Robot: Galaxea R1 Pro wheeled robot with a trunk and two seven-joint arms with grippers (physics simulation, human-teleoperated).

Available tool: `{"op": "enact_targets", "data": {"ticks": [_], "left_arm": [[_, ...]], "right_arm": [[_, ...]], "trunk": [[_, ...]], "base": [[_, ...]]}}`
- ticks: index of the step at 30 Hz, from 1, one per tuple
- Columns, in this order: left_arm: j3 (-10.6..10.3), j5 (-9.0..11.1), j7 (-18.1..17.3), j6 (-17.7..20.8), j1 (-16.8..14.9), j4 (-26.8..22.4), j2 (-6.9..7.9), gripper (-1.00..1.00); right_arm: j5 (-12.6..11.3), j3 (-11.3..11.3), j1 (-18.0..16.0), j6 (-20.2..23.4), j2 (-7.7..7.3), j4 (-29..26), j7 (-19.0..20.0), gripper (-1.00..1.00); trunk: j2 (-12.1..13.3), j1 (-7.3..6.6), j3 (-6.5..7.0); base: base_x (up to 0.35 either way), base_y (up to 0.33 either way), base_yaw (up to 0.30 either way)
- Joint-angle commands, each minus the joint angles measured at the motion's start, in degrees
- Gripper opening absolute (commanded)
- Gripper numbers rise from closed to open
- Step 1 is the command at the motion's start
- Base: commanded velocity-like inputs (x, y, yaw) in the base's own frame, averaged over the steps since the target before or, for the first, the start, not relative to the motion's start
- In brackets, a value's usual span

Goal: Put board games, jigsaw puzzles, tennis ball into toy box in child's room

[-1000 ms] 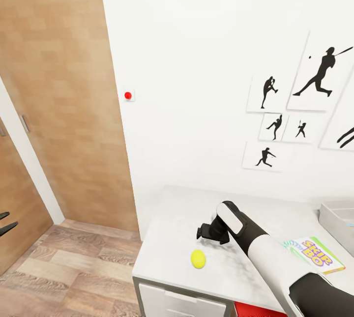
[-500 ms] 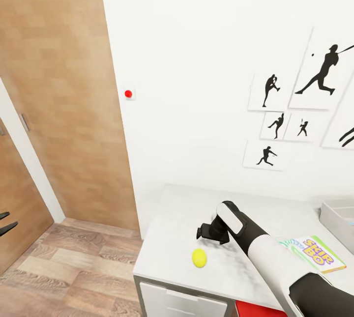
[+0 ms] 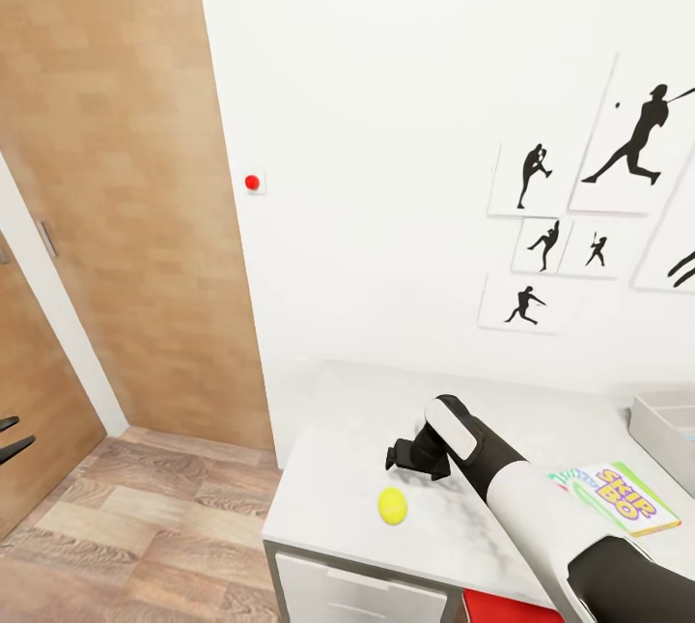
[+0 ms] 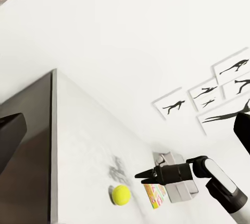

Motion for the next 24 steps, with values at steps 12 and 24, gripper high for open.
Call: {"op": "enact_targets", "data": {"ticks": [12, 24], "left_arm": [[0.03, -0.07, -0.25, 0.63, -0.04, 0.02, 0.01, 1.0], [0.01, -0.07, -0.25, 0.58, -0.03, 0.01, 0.01, 1.0]], "right_arm": [[-0.6, 0.17, -0.07, 0.1, -0.03, -0.06, -0.55, 1.0], [-0.6, 0.15, -0.07, 0.12, -0.03, -0.04, -0.55, 1.0]], "trunk": [[-0.14, 0.04, -0.74], [-0.14, 0.04, -1.15]], "base": [[0.0, 0.067, 0.0], [0.0, 0.009, 0.0]]}}
